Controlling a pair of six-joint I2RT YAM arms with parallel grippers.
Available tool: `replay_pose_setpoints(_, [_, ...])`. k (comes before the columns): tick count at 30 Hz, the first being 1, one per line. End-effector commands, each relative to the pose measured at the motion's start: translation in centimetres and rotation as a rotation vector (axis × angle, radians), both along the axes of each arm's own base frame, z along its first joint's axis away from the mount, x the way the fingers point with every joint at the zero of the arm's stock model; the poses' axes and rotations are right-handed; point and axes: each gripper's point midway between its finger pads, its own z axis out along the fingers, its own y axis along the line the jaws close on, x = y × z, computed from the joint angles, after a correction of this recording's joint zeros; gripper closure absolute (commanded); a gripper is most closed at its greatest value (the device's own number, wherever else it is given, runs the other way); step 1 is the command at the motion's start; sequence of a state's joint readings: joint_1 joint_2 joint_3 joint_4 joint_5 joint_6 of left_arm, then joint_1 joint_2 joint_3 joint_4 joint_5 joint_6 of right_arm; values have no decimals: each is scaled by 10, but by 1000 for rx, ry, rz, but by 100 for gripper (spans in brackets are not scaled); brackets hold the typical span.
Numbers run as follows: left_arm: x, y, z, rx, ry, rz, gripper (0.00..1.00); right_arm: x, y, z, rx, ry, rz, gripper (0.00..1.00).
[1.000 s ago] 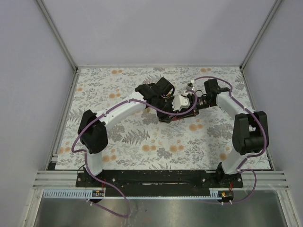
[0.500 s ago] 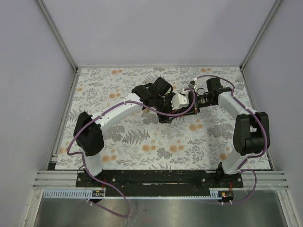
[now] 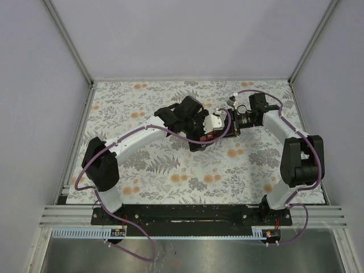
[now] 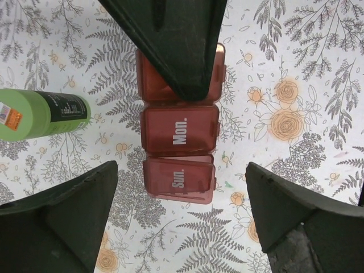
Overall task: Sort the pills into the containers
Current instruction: Close the pill container at the center of the board.
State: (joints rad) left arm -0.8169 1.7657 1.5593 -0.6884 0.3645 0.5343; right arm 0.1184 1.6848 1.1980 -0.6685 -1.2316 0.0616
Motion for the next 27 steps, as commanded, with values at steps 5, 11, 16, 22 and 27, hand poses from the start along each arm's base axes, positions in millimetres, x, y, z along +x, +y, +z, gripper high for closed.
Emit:
replay_pose_setpoints(5, [10,-11,29,-131,-144,-21,5,-1,-1,29,70,-69,12,100])
replay_pose_setpoints(11, [12,-18,31,-170,-144,-21,13,-1,0,32,84,-63,11,100])
replay_pose_setpoints(16, [14,-21,30,-176,-134,-7,29,0,1,32,91,-60,13,100])
replay_pose_setpoints(22, [15,-19,27,-171,-140,-5,54,-1,1,34,94,-60,13,100])
replay_pose_setpoints(27, [13,-18,27,-158,-132,-10,95,-2,1,32,94,-56,14,97])
